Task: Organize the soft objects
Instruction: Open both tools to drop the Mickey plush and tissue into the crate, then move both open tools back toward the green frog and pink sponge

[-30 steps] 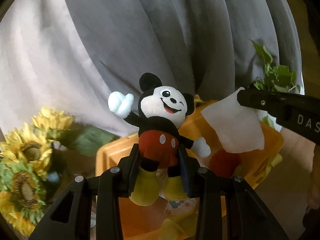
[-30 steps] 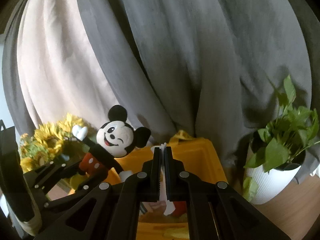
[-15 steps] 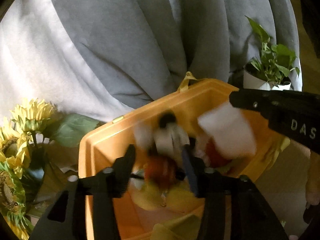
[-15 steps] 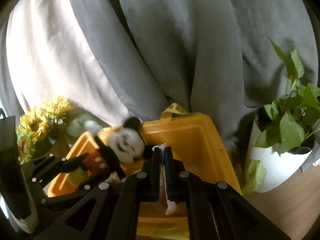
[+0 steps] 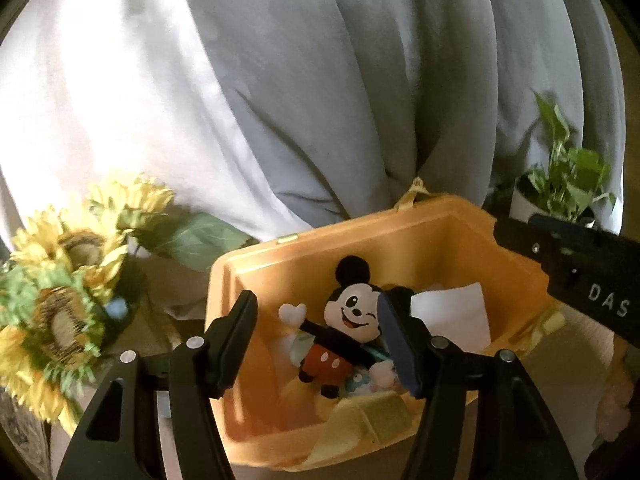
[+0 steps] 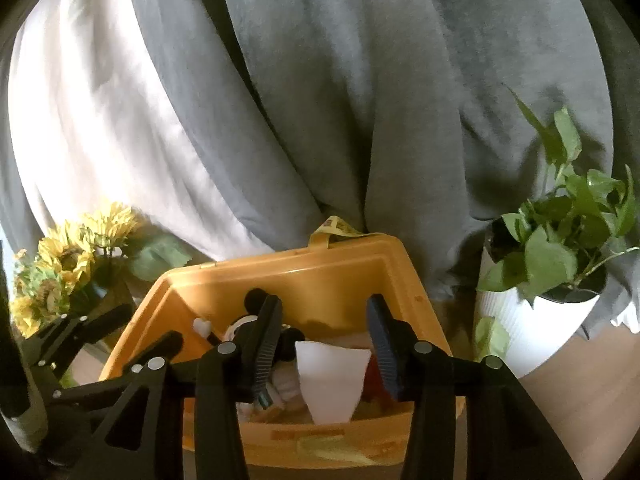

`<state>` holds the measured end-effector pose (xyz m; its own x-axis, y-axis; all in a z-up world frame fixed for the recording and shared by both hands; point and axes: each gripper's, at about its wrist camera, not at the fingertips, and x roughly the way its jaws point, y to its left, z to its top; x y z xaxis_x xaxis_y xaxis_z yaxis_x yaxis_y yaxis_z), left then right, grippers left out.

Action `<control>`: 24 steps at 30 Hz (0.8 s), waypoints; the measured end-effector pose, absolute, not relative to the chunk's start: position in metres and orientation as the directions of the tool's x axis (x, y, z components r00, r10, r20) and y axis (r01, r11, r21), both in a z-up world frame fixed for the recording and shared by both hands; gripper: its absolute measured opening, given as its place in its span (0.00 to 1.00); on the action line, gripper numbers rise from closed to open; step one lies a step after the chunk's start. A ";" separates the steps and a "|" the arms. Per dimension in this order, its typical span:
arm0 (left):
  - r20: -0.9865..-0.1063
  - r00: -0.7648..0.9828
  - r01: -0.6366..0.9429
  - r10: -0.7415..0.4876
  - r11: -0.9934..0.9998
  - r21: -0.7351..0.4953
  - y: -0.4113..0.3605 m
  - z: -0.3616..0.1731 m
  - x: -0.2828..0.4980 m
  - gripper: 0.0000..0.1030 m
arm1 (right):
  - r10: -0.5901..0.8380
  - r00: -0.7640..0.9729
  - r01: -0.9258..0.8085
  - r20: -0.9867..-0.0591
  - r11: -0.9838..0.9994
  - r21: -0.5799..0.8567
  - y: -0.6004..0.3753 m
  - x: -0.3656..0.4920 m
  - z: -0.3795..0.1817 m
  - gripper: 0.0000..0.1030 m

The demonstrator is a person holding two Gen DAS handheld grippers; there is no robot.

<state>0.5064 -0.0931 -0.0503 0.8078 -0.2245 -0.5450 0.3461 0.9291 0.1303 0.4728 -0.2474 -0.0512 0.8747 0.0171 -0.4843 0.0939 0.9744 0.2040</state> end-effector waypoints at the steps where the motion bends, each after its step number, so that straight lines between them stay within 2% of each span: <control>1: -0.540 0.811 0.339 -0.224 0.932 0.124 -0.091 -0.048 0.504 0.60 | 0.015 0.875 0.097 -0.484 0.974 0.206 -0.248 0.470 -0.050 0.45; 21: -0.473 0.824 0.375 -0.311 0.926 0.045 -0.075 -0.009 0.435 0.62 | -0.080 0.886 0.183 -0.456 0.965 0.186 -0.236 0.389 -0.023 0.45; 24: -0.467 0.821 0.390 -0.329 0.920 0.039 -0.072 -0.007 0.424 0.65 | -0.110 0.886 0.212 -0.450 0.960 0.182 -0.233 0.373 -0.021 0.51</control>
<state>0.4243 -0.0722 -0.0072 0.8211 -0.3289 -0.4666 0.3904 0.9198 0.0387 0.3729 -0.2328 -0.0205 0.8862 -0.1103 -0.4501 0.2119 0.9602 0.1819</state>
